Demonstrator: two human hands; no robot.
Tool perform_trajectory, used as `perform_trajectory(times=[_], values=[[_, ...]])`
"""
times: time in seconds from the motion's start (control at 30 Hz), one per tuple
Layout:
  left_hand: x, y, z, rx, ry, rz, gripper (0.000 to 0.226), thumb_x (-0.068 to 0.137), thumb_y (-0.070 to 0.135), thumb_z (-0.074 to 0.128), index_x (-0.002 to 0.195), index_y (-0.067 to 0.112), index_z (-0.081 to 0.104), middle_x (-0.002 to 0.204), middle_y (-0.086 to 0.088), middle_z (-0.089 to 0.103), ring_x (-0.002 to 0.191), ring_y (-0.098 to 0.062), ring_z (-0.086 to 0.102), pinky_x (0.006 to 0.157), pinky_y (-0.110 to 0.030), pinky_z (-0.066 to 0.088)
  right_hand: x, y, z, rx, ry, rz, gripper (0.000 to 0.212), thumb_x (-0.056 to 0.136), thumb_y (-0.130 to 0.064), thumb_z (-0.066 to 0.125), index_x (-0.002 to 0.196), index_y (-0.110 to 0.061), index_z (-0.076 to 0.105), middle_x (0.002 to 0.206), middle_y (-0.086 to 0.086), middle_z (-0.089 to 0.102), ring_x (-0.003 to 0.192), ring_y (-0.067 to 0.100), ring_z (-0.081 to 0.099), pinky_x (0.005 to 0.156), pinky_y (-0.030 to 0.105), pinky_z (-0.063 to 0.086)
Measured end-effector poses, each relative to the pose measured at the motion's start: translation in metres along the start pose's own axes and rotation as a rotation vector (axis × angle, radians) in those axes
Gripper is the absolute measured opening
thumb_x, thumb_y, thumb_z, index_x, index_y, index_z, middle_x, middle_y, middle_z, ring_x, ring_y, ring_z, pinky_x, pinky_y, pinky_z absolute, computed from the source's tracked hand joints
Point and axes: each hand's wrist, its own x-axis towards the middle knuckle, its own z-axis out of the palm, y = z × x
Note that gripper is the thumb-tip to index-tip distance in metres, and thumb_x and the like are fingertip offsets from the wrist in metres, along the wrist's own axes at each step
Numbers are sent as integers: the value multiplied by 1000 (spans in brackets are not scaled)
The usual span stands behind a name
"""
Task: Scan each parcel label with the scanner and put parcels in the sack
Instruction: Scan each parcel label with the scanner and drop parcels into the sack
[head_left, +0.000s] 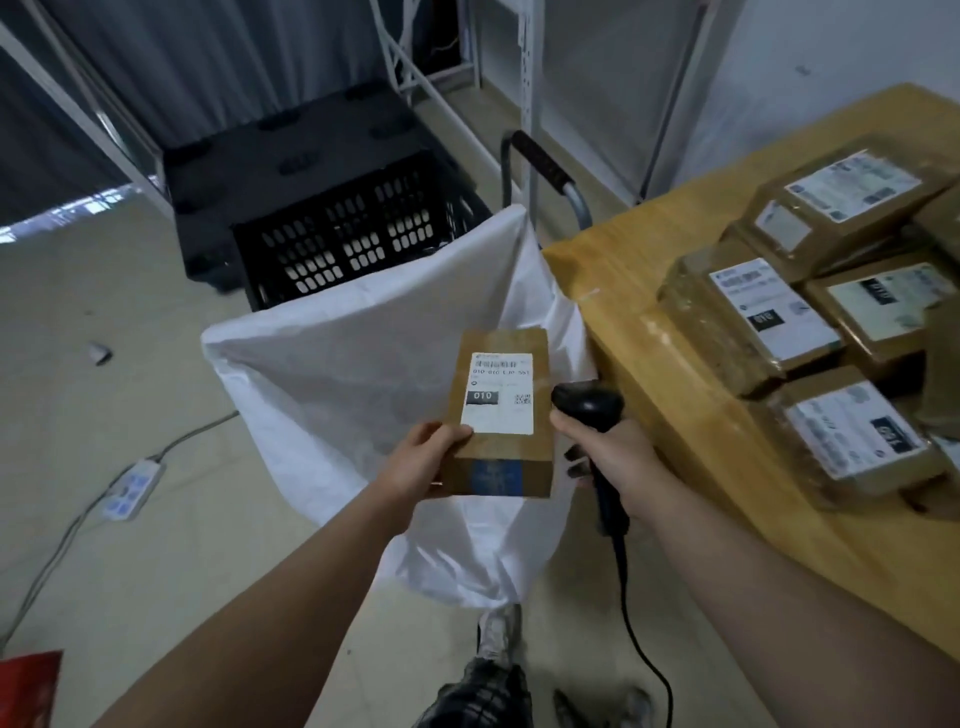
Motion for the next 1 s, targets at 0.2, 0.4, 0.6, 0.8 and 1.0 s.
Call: perform_trajectory(times=[0.2, 0.4, 0.6, 0.8, 1.0], values=[[13, 6, -37, -12, 188, -11, 23, 94, 33, 51, 109, 16, 55, 92, -7, 62, 78, -16, 59, 59, -26, 47, 26, -1, 8, -44, 97, 64, 28, 82, -30, 75, 82, -4, 64, 62, 10, 57, 51, 23, 55, 51, 29, 43], [59, 2, -30, 113, 247, -152, 49, 92, 47, 48, 128, 15, 41, 121, -13, 52, 103, -28, 55, 65, -33, 47, 36, -4, 23, -47, 124, 76, 25, 83, -23, 73, 72, -7, 58, 59, 7, 52, 48, 20, 50, 49, 27, 41], [103, 6, -3, -98, 253, -359, 88, 81, 73, 42, 147, 16, 29, 144, -14, 43, 123, -35, 50, 82, -41, 49, 50, -7, 14, 27, 272, 136, 28, 84, -22, 70, 67, -6, 55, 56, 7, 51, 48, 21, 49, 49, 29, 41], [100, 8, 23, 442, -56, -9, 76, 76, 67, 50, 123, 8, 59, 129, -16, 59, 115, -33, 56, 102, -44, 44, 55, 5, -7, -12, 285, 219, 25, 83, -23, 70, 69, -4, 60, 55, 10, 52, 49, 24, 48, 51, 32, 40], [75, 41, 40, 552, -87, 222, 39, 99, 27, 49, 133, 7, 49, 129, -10, 57, 110, -22, 57, 95, -31, 44, 44, -7, -17, -40, 232, 281, 24, 84, -22, 70, 76, -1, 62, 61, 12, 56, 54, 26, 55, 51, 30, 45]])
